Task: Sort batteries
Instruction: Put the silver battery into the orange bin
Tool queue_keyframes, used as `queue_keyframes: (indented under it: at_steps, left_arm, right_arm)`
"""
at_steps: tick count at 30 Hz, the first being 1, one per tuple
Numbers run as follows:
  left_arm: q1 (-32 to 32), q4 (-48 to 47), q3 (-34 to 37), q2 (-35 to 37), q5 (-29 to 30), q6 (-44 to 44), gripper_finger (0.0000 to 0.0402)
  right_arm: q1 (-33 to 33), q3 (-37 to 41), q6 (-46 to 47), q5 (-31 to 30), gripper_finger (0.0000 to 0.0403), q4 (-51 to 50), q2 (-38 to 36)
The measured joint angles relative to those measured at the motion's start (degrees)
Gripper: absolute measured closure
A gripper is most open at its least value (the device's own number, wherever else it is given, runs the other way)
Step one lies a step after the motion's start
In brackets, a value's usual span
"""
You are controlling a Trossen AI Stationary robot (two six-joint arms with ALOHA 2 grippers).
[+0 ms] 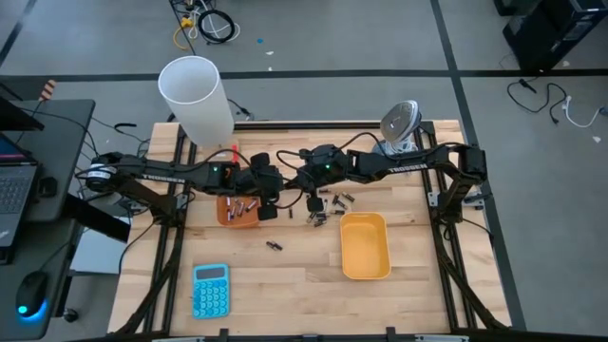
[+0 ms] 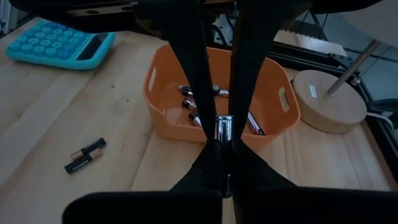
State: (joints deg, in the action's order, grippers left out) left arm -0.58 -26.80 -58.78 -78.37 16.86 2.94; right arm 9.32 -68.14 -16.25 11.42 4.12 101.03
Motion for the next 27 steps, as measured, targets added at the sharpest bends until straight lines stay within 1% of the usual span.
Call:
queue_keyframes:
  at_steps: [3, 6, 8, 14, 17, 27]
  left_arm:
    - [0.0, -0.11, 0.0, 0.0, 0.02, -0.01, 0.0374]
    - [-0.02, -0.06, 0.0, 0.0, 0.05, -0.44, 0.0371]
    - [-0.06, 0.05, 0.0, 0.0, -0.04, -0.46, 0.0361]
    - [-0.04, 1.45, 0.04, 0.0, 0.02, -0.42, 0.0319]
    - [-0.04, 1.5, 0.04, 0.0, 0.02, -0.43, 0.0306]
    - [-0.04, 1.57, 0.04, 0.0, 0.0, -0.44, 0.0306]
  right_arm:
    - [0.0, 0.0, 0.0, 0.02, 0.04, -0.02, 0.0]
    - [0.0, 0.0, 0.0, -0.65, 0.04, -0.02, 0.0]
    - [-0.03, 0.0, -0.02, -1.95, 0.04, 0.0, 0.0]
    - [-0.09, 0.0, -0.28, -2.35, 0.04, -0.07, 0.0]
    - [-0.13, -0.01, -0.35, -2.43, 0.04, -0.07, 0.0]
    - [-0.13, -0.02, -0.42, -2.43, 0.04, -0.09, 0.0]
